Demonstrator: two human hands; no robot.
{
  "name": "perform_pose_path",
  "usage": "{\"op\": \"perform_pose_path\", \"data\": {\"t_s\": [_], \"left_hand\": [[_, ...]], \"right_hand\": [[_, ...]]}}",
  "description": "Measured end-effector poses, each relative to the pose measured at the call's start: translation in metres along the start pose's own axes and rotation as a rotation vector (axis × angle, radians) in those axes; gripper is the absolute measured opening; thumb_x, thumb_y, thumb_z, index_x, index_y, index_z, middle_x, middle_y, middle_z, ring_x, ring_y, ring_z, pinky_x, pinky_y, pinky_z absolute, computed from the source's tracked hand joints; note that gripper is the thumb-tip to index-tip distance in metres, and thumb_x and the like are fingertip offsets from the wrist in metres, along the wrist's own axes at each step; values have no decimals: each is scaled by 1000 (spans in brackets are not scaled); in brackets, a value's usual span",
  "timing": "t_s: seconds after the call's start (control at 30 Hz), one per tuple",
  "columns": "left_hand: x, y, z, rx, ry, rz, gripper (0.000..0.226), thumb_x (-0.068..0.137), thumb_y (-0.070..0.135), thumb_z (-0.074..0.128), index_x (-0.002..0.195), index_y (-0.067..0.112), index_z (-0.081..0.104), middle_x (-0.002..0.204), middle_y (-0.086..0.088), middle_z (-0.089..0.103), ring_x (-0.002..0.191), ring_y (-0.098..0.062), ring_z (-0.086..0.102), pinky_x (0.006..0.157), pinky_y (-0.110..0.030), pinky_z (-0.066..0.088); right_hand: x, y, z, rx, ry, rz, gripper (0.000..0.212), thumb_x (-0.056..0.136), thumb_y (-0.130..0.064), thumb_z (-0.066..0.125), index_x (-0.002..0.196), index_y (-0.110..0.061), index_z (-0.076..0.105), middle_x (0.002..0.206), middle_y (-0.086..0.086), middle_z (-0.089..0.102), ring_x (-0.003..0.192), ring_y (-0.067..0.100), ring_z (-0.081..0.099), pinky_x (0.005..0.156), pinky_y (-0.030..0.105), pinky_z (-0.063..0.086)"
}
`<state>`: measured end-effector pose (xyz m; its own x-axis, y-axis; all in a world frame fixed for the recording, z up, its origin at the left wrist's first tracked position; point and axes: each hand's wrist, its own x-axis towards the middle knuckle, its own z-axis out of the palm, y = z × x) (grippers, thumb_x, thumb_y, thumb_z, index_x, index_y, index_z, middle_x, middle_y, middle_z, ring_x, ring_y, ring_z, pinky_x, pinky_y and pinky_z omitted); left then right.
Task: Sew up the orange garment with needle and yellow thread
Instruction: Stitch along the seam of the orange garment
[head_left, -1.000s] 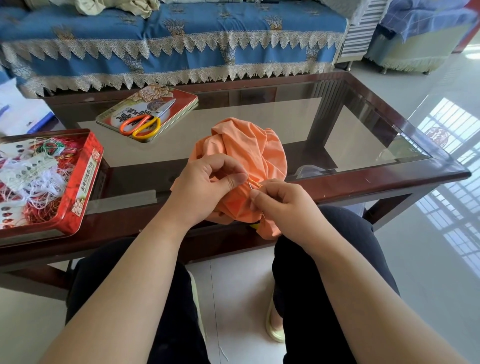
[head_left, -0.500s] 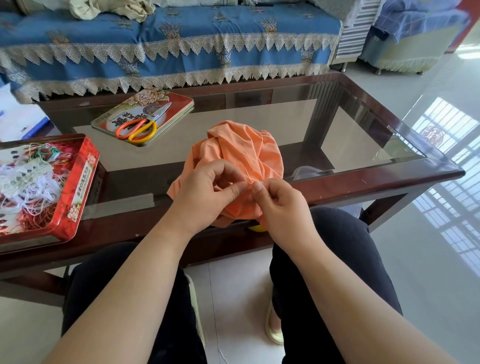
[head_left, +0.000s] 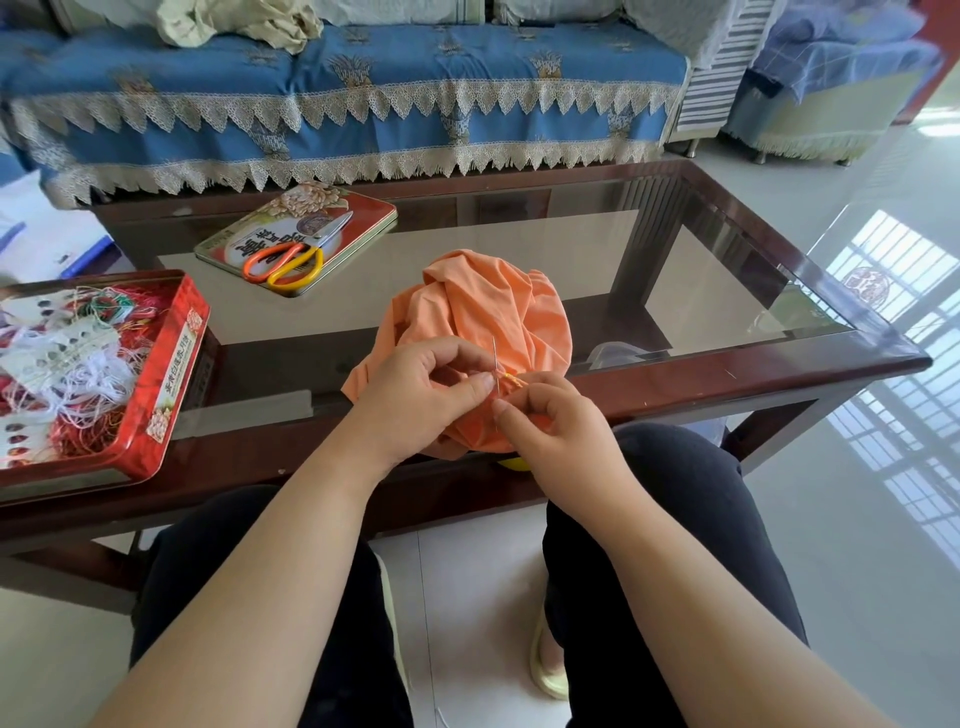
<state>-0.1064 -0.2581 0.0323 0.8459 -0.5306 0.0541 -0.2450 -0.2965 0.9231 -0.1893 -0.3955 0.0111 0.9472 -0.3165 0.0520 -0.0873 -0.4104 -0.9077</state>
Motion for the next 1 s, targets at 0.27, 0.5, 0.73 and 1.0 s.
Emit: {"op": "perform_pose_path", "data": {"t_s": [0.27,0.5,0.73,1.0], "left_hand": [[-1,5,1,-106,-86,-2,15,89,30,65,94,21,76,92,5,73,96,-13,65,86,-27,55],[1,5,-1,-50,-73,-24,7,87,28,69,92,30,74,90,22,71,92,9,62,75,-8,51],[-2,6,2,50,-65,59,9,91,26,67,95,22,72,71,27,65,73,4,63,67,-12,53],[-5,9,3,57,-166,49,13,96,26,59,100,38,64,87,30,66,90,13,59,72,-4,46]], "right_hand": [[-1,1,0,-34,57,-53,21,93,-29,60,73,-20,63,93,-14,57,86,2,54,74,13,45],[0,0,0,-8,132,-90,16,93,-29,59,79,-21,63,92,-12,59,87,2,55,74,14,48],[2,0,-5,-6,265,-123,14,84,-39,68,82,-26,62,110,-10,52,97,-1,51,78,9,45],[27,-19,-18,-166,99,-122,8,87,-33,67,83,-27,71,100,-23,52,104,3,51,87,19,43]]}}
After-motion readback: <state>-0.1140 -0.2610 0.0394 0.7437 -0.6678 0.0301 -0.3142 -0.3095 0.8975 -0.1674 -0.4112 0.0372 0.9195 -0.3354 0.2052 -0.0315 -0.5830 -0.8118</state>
